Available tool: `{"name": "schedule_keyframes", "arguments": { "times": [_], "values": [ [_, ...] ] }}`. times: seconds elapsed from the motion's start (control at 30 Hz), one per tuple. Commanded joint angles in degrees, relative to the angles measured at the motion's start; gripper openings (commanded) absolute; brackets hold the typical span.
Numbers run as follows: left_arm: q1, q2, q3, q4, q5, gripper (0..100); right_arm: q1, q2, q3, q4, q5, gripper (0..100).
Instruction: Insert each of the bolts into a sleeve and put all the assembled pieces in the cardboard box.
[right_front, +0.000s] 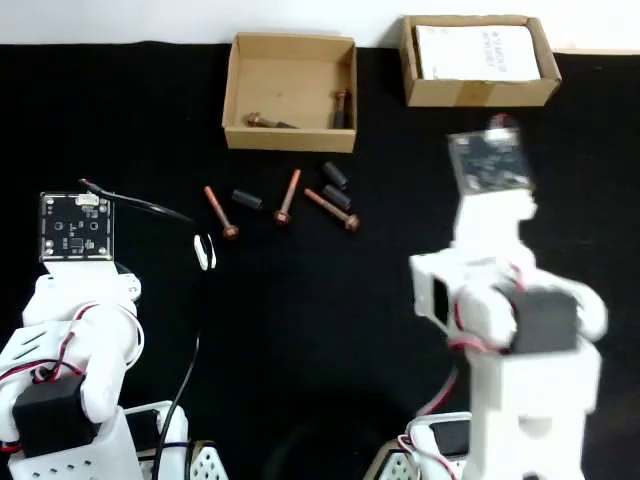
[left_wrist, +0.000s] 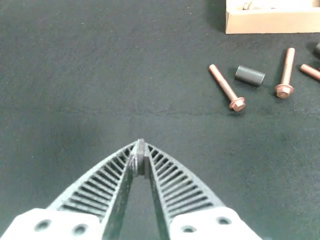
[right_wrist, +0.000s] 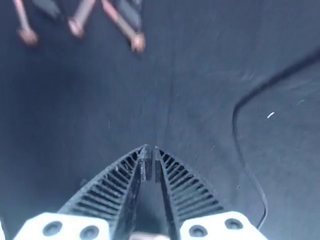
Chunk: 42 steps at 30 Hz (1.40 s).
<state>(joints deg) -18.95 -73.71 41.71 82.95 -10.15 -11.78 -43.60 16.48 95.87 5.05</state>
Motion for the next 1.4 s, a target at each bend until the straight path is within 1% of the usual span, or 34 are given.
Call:
{"name": "schedule_keyframes", "arguments": {
  "times": [0.0,0.1,0.2,0.27,0.37,0.5,0.6,0.7,0.8,0.87,1.03,1.1,1.2,1.37],
  "values": [
    [-0.31,2.77,-0.57,0.00,-0.35,3,0.31,4.79,4.00,-6.37,0.62,3.3],
    [-0.92,8.13,-0.84,0.00,-0.35,3,-1.80,13.23,3.12,-10.77,0.62,11.1],
    [-3.74,13.32,-1.63,0.00,-0.35,3,-4.62,21.85,-0.66,-14.37,1.23,19.2],
    [-6.55,15.34,-1.98,-0.18,-0.35,3,-6.20,27.47,-4.62,-16.66,4.75,19.8],
    [-7.60,16.04,0.48,-1.85,-2.55,3,-7.08,36.18,-11.47,-19.56,11.52,19.8],
    [-4.62,15.96,10.33,-13.27,-3.43,3,-7.08,48.13,-22.29,-21.14,19.96,19.8],
    [-2.51,15.96,19.74,-24.79,-3.34,3,-7.25,56.48,-31.25,-20.97,23.21,19.8],
    [0.48,16.04,27.82,-37.10,-2.73,3,-7.60,62.90,-39.87,-21.05,23.65,19.8],
    [3.12,16.13,33.71,-42.99,3.34,3,-7.78,67.82,-46.64,-20.88,23.65,19.8],
    [3.56,16.13,36.18,-45.71,4.75,3,-8.04,70.29,-49.80,-20.88,23.65,19.8],
    [3.38,16.22,37.93,-51.43,4.75,3,-10.24,77.67,-53.67,-19.82,24.00,19.8],
    [3.30,17.80,37.58,-52.13,4.84,3,-10.59,81.89,-54.99,-19.38,24.00,19.8],
    [1.89,23.25,34.59,-52.31,4.92,3,-10.33,88.13,-60.18,-19.12,24.09,19.8],
    [1.19,36.18,27.47,-52.04,6.59,3,-10.68,97.36,-70.20,-14.99,24.09,19.8]
  ]
}}
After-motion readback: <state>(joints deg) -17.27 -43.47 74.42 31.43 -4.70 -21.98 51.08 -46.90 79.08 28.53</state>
